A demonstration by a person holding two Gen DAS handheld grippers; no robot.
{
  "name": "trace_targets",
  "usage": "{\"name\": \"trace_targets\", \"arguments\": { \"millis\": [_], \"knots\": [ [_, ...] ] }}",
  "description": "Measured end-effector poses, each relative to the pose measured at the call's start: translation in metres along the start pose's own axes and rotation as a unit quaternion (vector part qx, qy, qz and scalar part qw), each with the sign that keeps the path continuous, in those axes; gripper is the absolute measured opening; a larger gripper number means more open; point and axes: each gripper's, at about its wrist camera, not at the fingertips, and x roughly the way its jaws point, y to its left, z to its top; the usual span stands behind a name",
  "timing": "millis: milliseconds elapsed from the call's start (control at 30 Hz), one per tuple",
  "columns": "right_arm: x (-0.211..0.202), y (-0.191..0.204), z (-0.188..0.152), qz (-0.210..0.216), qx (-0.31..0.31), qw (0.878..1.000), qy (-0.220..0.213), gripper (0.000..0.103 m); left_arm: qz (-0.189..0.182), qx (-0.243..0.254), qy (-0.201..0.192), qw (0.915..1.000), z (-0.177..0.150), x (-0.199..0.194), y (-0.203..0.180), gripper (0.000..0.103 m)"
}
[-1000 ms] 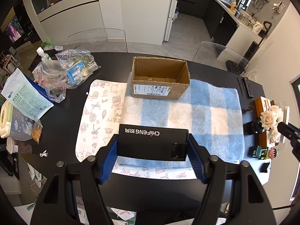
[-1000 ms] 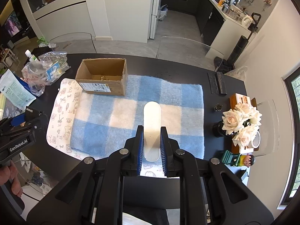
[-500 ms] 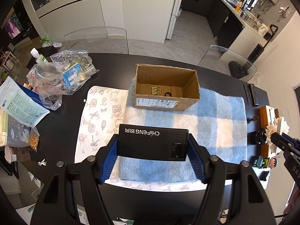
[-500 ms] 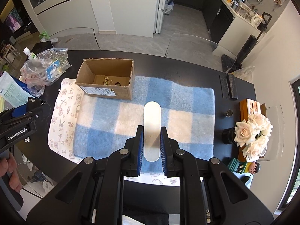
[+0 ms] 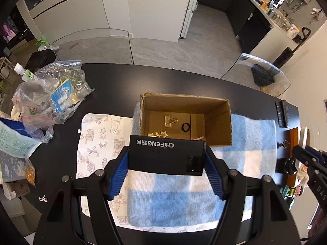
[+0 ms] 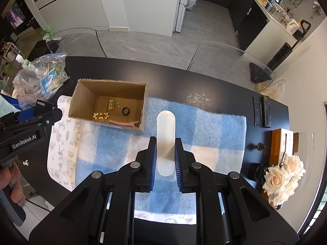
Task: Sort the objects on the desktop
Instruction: 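Open the left gripper to drop the power bank into the box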
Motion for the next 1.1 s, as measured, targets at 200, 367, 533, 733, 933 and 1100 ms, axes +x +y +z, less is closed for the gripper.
{"name": "trace_targets", "arguments": {
  "millis": [200, 367, 533, 733, 933, 1100],
  "knots": [
    [0.032, -0.006, 0.022, 0.002, 0.003, 1.000, 0.013, 0.016, -0.001, 0.008, 0.013, 0.9999, 0.020, 0.025, -0.010, 0.068],
    [0.048, -0.012, 0.028, 0.003, 0.005, 1.000, 0.022, 0.016, 0.000, 0.012, 0.017, 0.9998, 0.029, 0.035, -0.016, 0.068],
    [0.055, -0.017, 0.028, -0.001, 0.006, 1.000, 0.028, 0.016, -0.002, 0.001, 0.021, 0.9998, 0.031, 0.042, -0.015, 0.068],
    [0.055, -0.014, 0.028, -0.005, 0.000, 1.000, 0.029, 0.016, 0.000, 0.009, 0.008, 0.9999, 0.031, 0.041, -0.017, 0.072],
    [0.054, -0.009, 0.030, -0.008, -0.003, 1.000, 0.028, 0.016, 0.003, 0.023, -0.005, 0.9997, 0.030, 0.037, -0.020, 0.103],
    [0.051, -0.002, 0.032, -0.006, -0.007, 1.000, 0.023, 0.016, 0.007, 0.020, -0.002, 0.9998, 0.027, 0.035, -0.016, 0.103]
  ]
}}
